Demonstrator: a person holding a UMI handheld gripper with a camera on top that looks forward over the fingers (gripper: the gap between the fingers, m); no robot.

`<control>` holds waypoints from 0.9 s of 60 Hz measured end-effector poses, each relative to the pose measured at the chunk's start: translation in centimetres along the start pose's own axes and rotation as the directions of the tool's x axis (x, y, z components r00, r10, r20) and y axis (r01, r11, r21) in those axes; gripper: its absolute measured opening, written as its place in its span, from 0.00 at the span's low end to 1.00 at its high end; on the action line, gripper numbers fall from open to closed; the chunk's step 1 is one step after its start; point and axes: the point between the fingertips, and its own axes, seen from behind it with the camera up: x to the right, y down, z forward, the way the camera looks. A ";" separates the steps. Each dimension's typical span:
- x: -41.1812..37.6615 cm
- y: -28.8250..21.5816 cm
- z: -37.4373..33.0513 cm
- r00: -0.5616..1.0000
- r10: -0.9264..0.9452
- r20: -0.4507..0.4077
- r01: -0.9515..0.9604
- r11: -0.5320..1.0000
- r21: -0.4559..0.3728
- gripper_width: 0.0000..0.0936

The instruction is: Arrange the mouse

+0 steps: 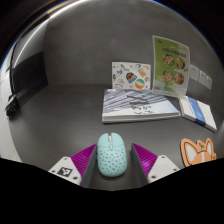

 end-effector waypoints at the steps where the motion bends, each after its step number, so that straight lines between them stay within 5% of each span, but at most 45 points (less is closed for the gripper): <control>1: 0.1 0.0 0.1 1.000 0.001 -0.002 -0.001 1.000 -0.002 0.73; 2: 0.1 -0.3 0.5 1.000 0.004 -0.005 -0.004 1.000 -0.001 0.76; 5: 0.5 -0.3 0.3 1.000 0.027 -0.016 -0.027 1.000 0.002 0.57; 18: 0.6 -0.3 -0.4 1.000 -0.003 0.016 0.003 1.000 0.001 0.46; 30: 3.5 -7.5 -12.1 0.999 -0.034 0.041 0.020 0.952 0.305 0.44; 39: 14.4 -11.4 -22.0 0.996 0.022 -0.086 0.022 0.879 0.476 0.43; 47: 24.7 -4.7 -22.2 0.964 0.118 -0.238 -0.011 0.913 0.408 0.43; 54: 27.0 1.8 -16.9 0.957 0.166 -0.238 -0.101 0.960 0.261 0.43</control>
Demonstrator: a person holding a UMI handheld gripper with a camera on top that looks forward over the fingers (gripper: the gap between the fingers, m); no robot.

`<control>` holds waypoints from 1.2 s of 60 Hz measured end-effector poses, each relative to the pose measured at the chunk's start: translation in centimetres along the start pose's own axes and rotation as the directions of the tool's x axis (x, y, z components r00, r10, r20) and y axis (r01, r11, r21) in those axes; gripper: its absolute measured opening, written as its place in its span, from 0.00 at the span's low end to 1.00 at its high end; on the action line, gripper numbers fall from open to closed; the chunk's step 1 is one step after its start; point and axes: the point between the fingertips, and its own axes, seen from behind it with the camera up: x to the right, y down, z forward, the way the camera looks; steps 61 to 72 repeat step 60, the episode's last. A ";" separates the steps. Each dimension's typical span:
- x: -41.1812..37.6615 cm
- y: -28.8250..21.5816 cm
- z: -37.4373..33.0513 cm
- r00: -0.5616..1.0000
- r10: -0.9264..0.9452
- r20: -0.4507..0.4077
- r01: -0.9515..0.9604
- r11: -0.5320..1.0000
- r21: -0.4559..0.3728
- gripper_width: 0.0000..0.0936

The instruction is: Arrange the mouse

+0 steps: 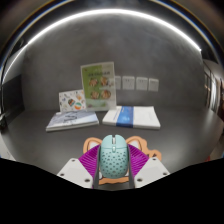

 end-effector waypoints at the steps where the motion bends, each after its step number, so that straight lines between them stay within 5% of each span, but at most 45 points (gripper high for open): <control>1: 0.0 0.6 0.5 1.000 0.005 -0.001 -0.005 1.000 -0.016 0.44; 12: 0.6 5.4 3.8 0.999 -0.010 -0.038 0.005 0.993 -0.122 0.45; 21: 0.5 6.5 4.3 1.000 0.009 -0.025 -0.013 0.987 -0.158 0.55; 30: 1.0 6.4 3.5 0.999 -0.029 0.042 0.035 0.986 -0.164 0.92; 46: 3.2 6.8 -5.9 0.978 0.097 0.184 -0.072 0.988 -0.137 0.91; 60: 10.8 9.8 -10.2 0.988 0.129 0.090 -0.120 0.988 -0.093 0.89; 72: 10.8 9.8 -10.2 0.988 0.129 0.090 -0.120 0.988 -0.093 0.89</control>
